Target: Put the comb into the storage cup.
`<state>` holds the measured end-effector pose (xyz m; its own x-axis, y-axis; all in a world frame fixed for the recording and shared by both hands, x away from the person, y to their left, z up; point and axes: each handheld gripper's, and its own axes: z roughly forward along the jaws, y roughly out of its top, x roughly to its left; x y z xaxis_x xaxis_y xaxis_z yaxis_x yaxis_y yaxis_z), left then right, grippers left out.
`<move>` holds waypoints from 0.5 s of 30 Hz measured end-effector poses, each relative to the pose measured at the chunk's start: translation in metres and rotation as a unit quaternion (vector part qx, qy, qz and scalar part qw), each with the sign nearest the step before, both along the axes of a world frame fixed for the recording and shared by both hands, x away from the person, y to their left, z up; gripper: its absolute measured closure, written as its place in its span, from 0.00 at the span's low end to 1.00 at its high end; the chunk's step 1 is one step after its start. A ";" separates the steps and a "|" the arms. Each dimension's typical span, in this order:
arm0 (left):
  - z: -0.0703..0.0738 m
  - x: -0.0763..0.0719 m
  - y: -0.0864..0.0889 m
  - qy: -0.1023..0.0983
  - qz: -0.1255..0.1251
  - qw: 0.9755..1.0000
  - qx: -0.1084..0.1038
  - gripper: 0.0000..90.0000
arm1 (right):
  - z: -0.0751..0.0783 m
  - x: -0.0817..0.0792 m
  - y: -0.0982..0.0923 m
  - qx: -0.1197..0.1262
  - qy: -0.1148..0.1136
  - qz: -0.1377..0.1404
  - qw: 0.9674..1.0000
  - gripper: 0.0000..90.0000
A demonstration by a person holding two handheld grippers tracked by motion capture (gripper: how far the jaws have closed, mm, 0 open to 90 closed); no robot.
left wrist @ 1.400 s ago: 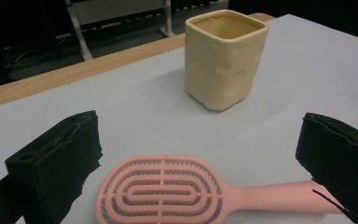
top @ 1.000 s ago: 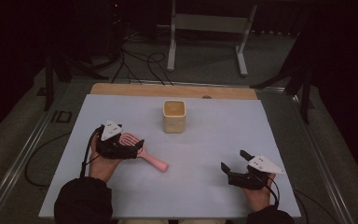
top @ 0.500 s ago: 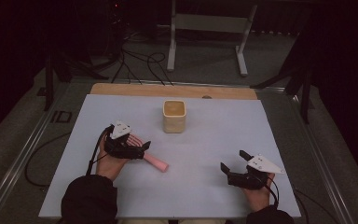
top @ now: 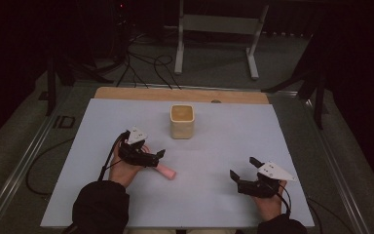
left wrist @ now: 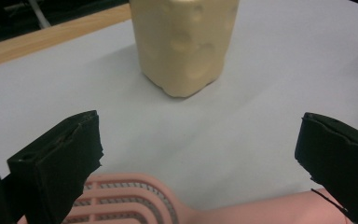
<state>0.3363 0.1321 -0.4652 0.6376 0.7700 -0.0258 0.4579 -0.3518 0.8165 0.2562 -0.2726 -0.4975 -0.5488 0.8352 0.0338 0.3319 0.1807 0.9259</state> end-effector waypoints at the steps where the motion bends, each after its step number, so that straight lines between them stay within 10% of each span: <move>1: -0.002 0.001 -0.003 0.004 -0.002 1.000 -0.001 0.02 | 0.000 0.000 0.000 -0.001 0.000 0.000 1.000 0.10; 15: -0.010 0.004 -0.016 0.046 -0.029 0.999 -0.004 0.17 | 0.000 0.000 0.001 -0.002 0.001 0.002 1.000 0.10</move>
<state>0.3407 0.1161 -0.4756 0.6755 0.7315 -0.0924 0.5096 -0.3727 0.7755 0.2565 -0.2718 -0.4978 -0.5515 0.8336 0.0314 0.3330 0.1854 0.9245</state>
